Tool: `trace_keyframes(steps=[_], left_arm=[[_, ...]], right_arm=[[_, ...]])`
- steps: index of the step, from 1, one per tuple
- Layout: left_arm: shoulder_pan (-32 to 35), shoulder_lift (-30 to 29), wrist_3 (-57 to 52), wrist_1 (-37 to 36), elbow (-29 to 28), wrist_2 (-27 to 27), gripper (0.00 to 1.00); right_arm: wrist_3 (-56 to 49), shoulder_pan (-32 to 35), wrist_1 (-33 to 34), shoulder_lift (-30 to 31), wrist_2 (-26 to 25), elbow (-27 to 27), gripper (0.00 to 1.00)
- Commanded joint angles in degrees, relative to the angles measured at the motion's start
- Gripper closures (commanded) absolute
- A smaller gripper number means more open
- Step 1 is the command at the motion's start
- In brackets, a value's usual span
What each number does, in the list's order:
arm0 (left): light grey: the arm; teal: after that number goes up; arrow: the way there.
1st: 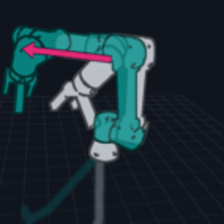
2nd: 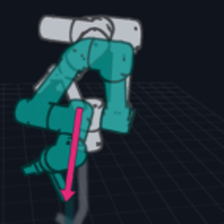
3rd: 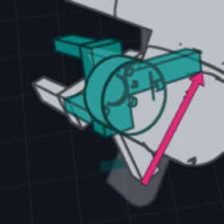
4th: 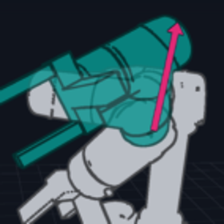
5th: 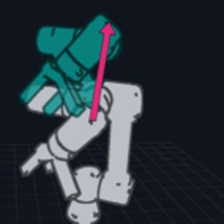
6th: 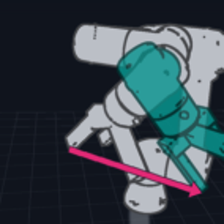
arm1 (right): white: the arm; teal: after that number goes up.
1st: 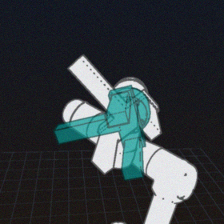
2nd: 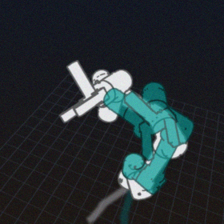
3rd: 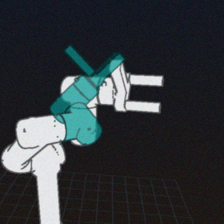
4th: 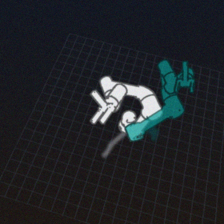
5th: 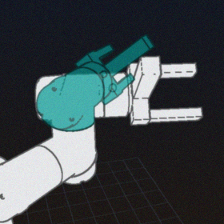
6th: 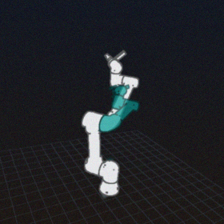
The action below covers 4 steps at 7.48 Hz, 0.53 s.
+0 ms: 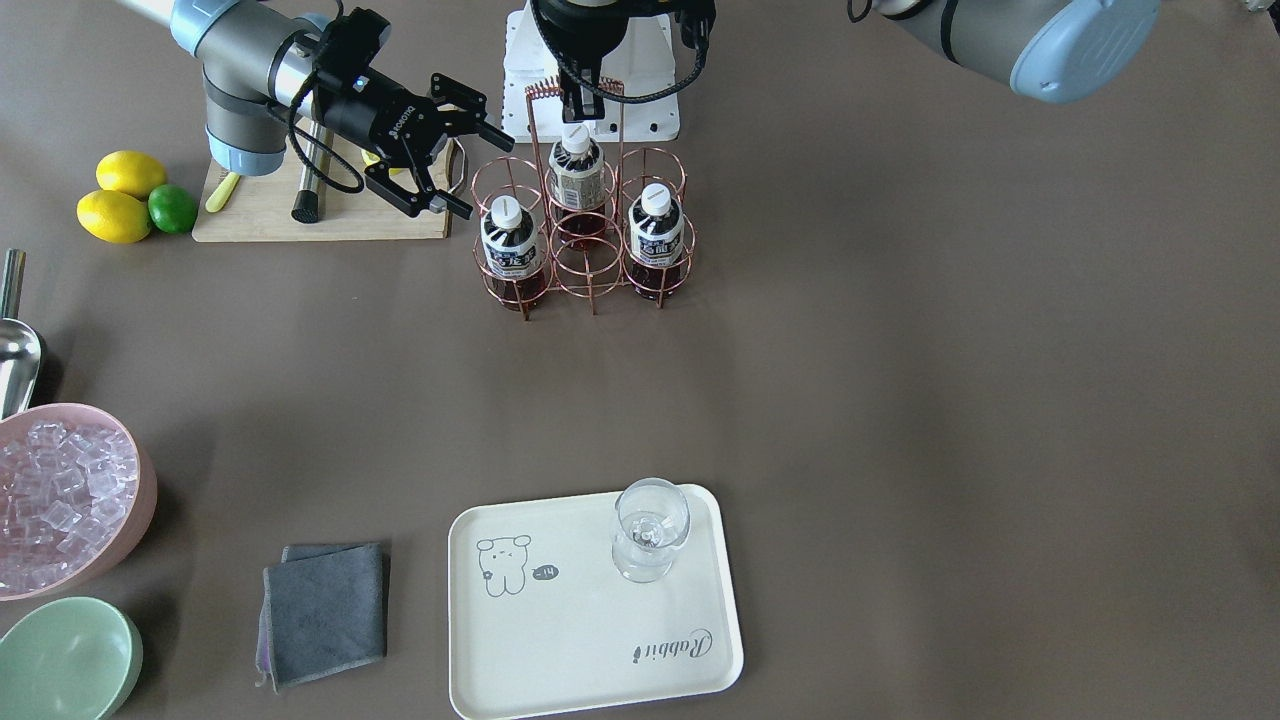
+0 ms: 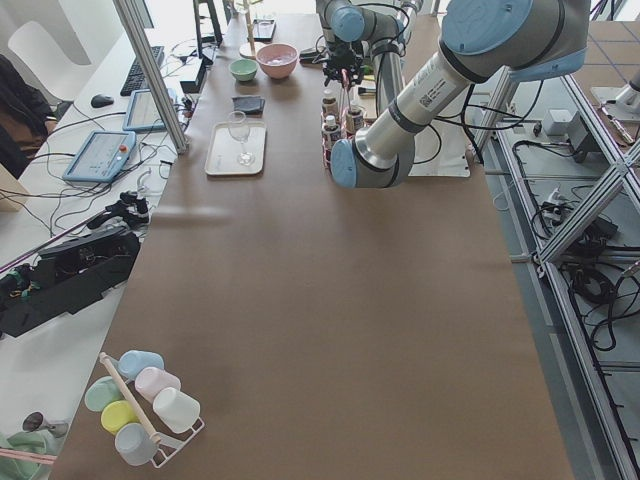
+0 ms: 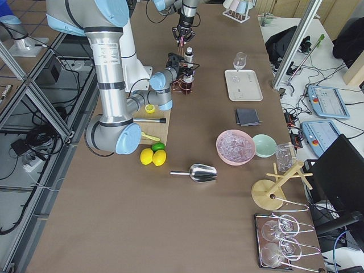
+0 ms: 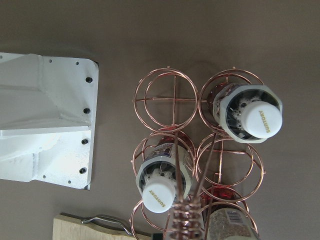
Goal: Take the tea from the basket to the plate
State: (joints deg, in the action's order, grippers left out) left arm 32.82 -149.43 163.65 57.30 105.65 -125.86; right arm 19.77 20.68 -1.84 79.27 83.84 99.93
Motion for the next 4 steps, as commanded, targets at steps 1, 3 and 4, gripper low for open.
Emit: trace_keyframes(steps=[1, 3, 4], left_arm=[[-0.3, 0.02, 0.0, 0.0, 0.08, 0.0, 1.0], [-0.3, 0.02, 0.0, 0.0, 0.08, 0.09, 1.0], [-0.3, 0.11, 0.0, 0.0, 0.08, 0.0, 1.0]], right_arm=[[-0.25, -0.03, 2.71, -0.35, -0.25, 0.0, 0.0], [-0.43, 0.76, 6.3, -2.71, -0.34, -0.09, 0.01], [-0.43, 0.76, 7.19, -3.42, -0.95, -0.09, 0.02]])
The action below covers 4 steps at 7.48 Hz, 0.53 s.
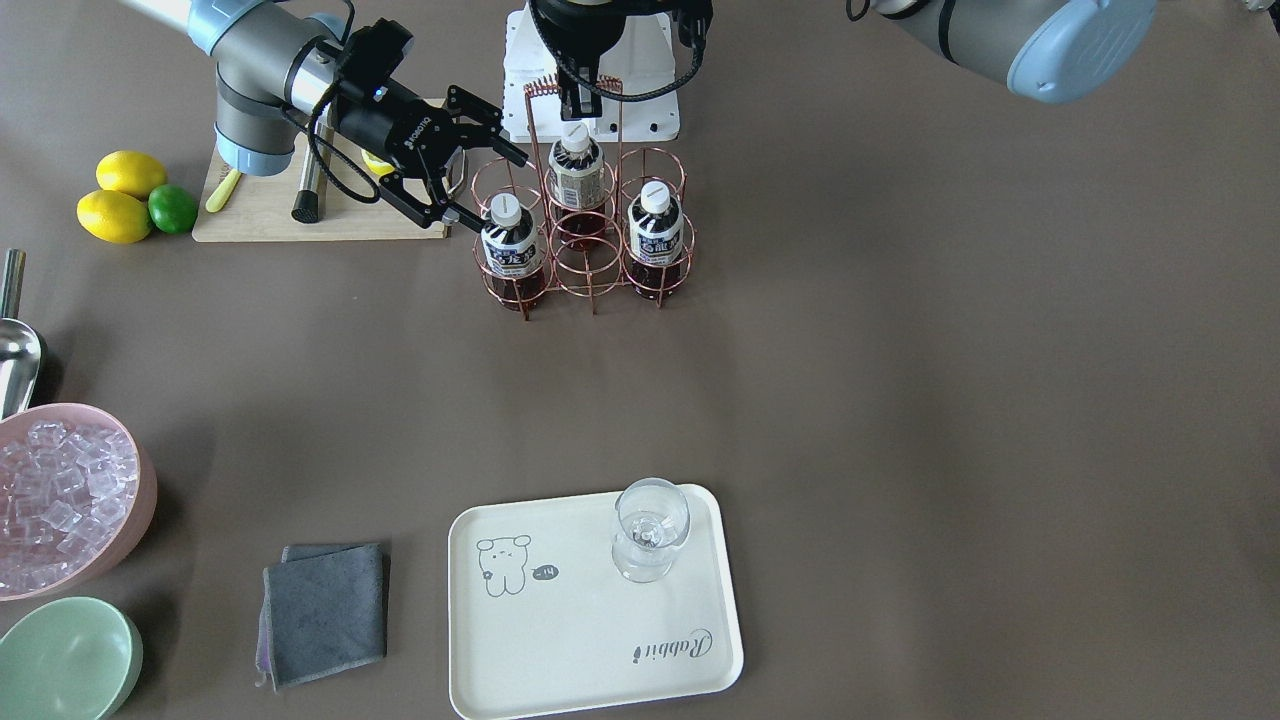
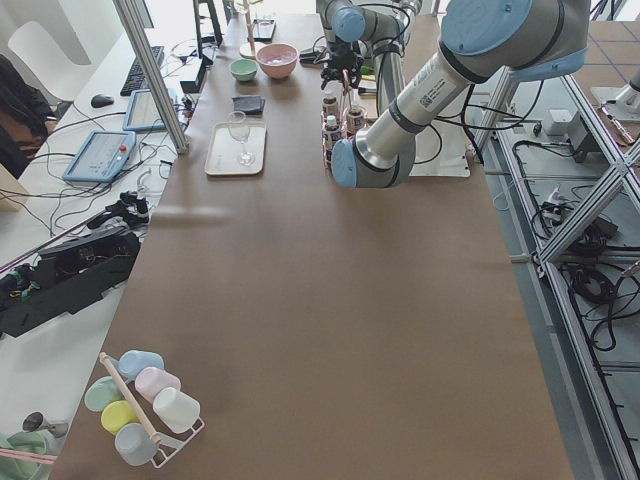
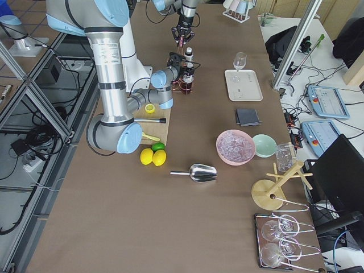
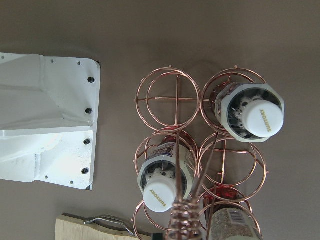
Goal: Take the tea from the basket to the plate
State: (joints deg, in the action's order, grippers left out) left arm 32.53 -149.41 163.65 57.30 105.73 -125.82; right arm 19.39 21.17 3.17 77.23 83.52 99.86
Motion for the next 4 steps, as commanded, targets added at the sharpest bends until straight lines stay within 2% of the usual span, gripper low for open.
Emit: trace_keyframes(steps=[1, 2, 3, 4], left_arm=[[-0.01, 0.08, 0.0, -0.52, 0.0, -0.04, 1.0], [-0.01, 0.08, 0.0, -0.88, 0.0, -0.04, 1.0], [-0.01, 0.0, 0.0, -0.88, -0.08, 0.05, 1.0], [-0.01, 0.08, 0.0, -0.88, 0.0, 0.05, 1.0]], right_arm=[[-0.05, 0.37, 2.1, -1.29, -0.64, -0.02, 0.08], [-0.05, 0.46, 2.1, -1.29, -0.64, -0.37, 0.18], [-0.05, 0.46, 2.02, -1.29, -0.98, -0.63, 0.23], [0.12, 0.46, 2.02, -1.29, -0.99, -0.98, 0.32]])
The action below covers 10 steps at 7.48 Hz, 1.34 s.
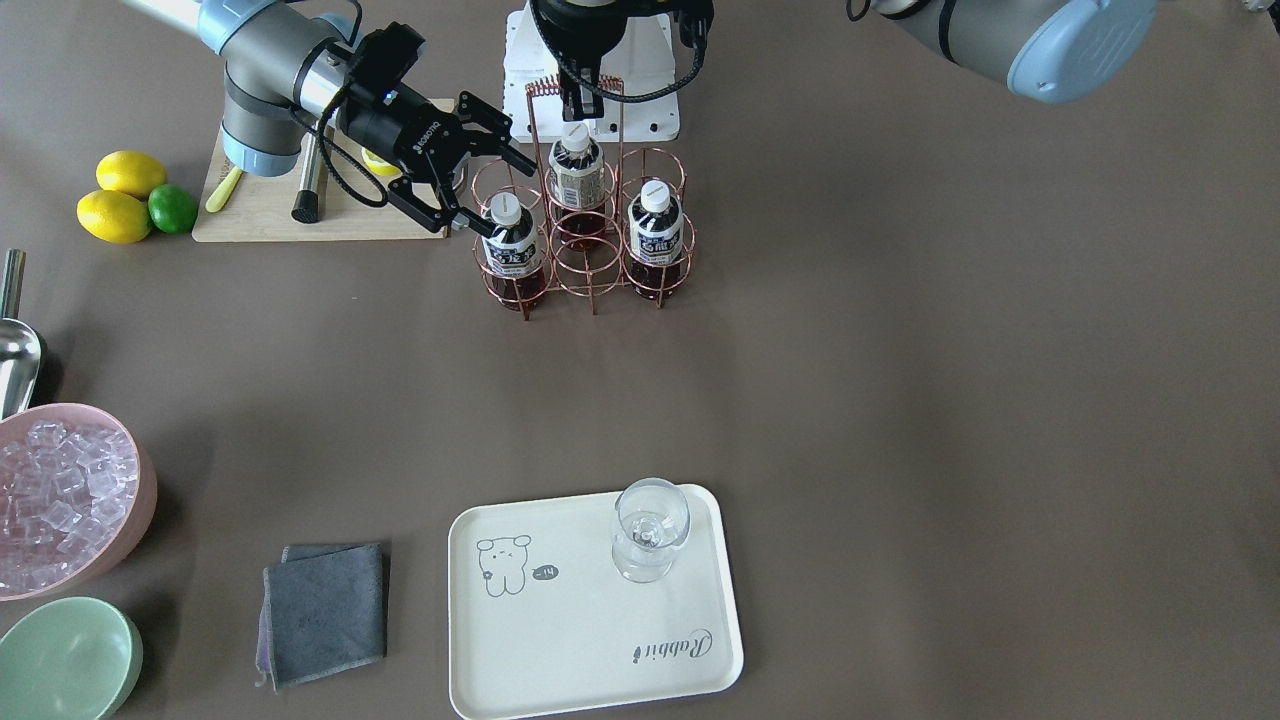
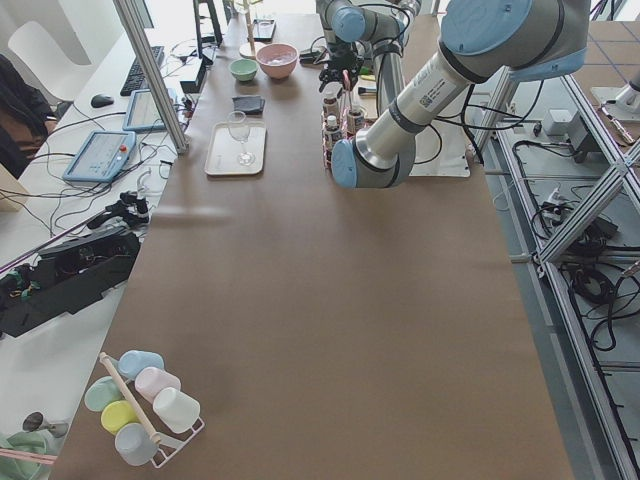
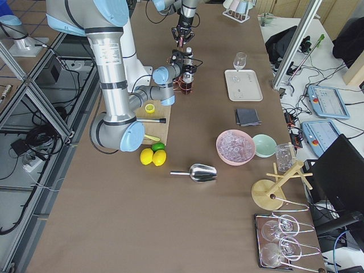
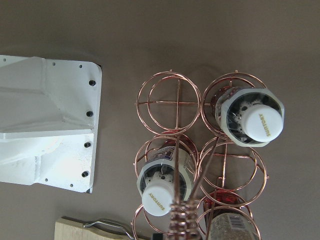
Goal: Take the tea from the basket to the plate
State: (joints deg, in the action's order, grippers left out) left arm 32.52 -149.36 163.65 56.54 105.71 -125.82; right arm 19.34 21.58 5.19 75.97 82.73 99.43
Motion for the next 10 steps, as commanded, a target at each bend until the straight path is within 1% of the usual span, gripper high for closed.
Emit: trace_keyframes(steps=[1, 2, 3, 5, 6, 7, 9, 10], left_arm=[[0.0, 0.03, 0.0, -0.11, 0.2, -0.04, 1.0], [-0.17, -0.06, 0.0, -0.11, 0.11, -0.04, 1.0], [-0.26, 0.03, 0.0, -0.11, 0.11, 0.05, 1.0], [-1.48, -0.06, 0.0, -0.11, -0.24, 0.14, 1.0], [-1.76, -0.06, 0.0, -0.11, -0.07, 0.05, 1.0], [-1.76, -0.06, 0.0, -0.11, -0.06, 0.05, 1.0], [-1.76, 0.03, 0.0, -0.11, -0.15, 0.05, 1.0], [-1.76, 0.12, 0.0, -0.37, 0.28, 0.05, 1.0]], right_arm=[[0.17, 0.13, -0.1, -0.03, -0.2, -0.55, 0.32], [0.08, 0.13, -0.1, -0.03, -0.2, -0.64, 0.35], [0.08, 0.22, -0.1, 0.05, -0.37, -0.55, 0.44], [0.08, 0.22, -0.18, 0.32, -0.98, -0.64, 1.0], [-0.09, 0.13, 0.16, 0.15, -1.86, -0.64, 1.0], [-3.93, 0.3, 0.17, 0.4, -2.74, -0.38, 1.0], [-4.4, 0.48, 1.13, 0.93, -2.39, 0.94, 1.0], [-4.4, 0.57, 3.4, 1.11, -2.31, 3.03, 1.0]])
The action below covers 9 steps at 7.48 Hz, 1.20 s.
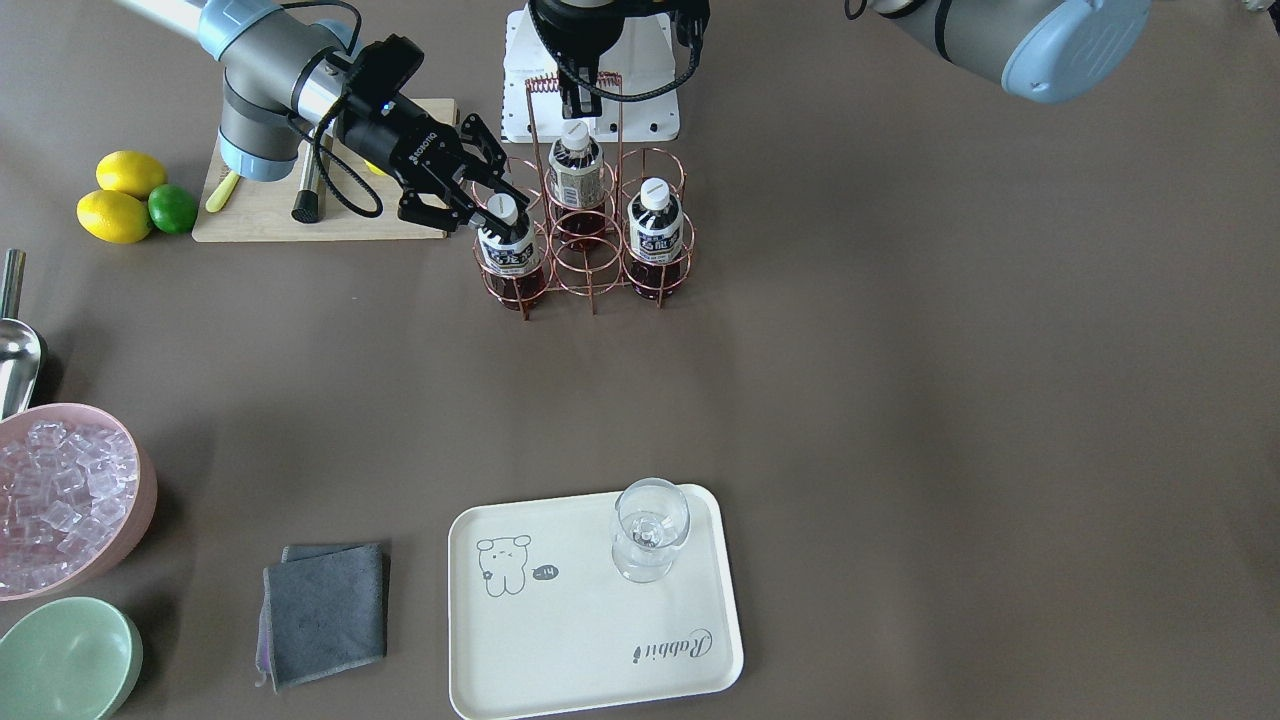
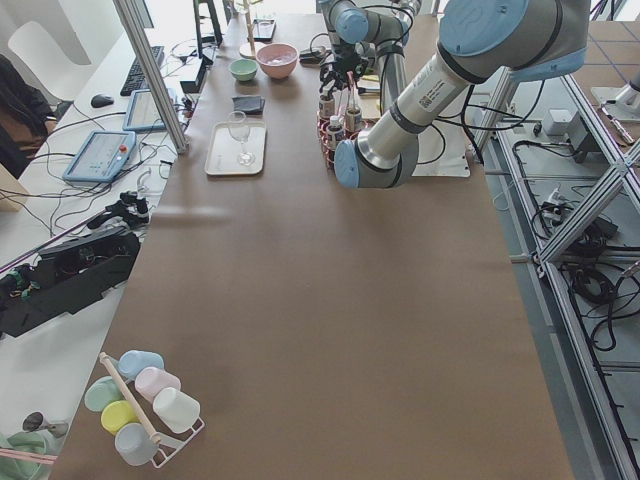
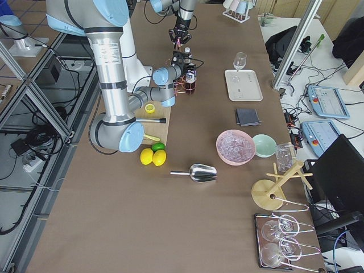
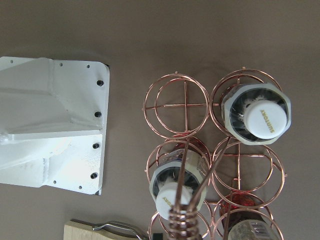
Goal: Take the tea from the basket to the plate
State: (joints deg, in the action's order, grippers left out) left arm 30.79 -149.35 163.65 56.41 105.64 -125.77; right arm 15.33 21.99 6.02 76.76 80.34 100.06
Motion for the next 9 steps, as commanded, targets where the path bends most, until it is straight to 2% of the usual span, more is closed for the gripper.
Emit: trace_keyframes(steps=[1, 4, 7, 9], left_arm=[[-0.03, -0.07, 0.0, -0.5, 0.36, 0.0, 1.0], [-0.03, 0.11, 0.0, -0.51, 0.53, 0.0, 1.0], [0.41, 0.2, 0.0, -1.65, 0.88, 0.0, 1.0], [0.41, 0.55, 0.0, -2.43, 2.38, 0.0, 1.0]], right_arm=[[-0.22, 0.16, 4.24, 0.58, 0.08, 4.25, 1.0], [2.59, 0.51, 16.96, 1.46, 0.78, 15.66, 1.0], [3.21, 4.63, 25.59, 1.38, 5.96, 21.83, 1.0], [5.67, 7.01, 26.23, 1.38, 8.42, 21.68, 1.0]])
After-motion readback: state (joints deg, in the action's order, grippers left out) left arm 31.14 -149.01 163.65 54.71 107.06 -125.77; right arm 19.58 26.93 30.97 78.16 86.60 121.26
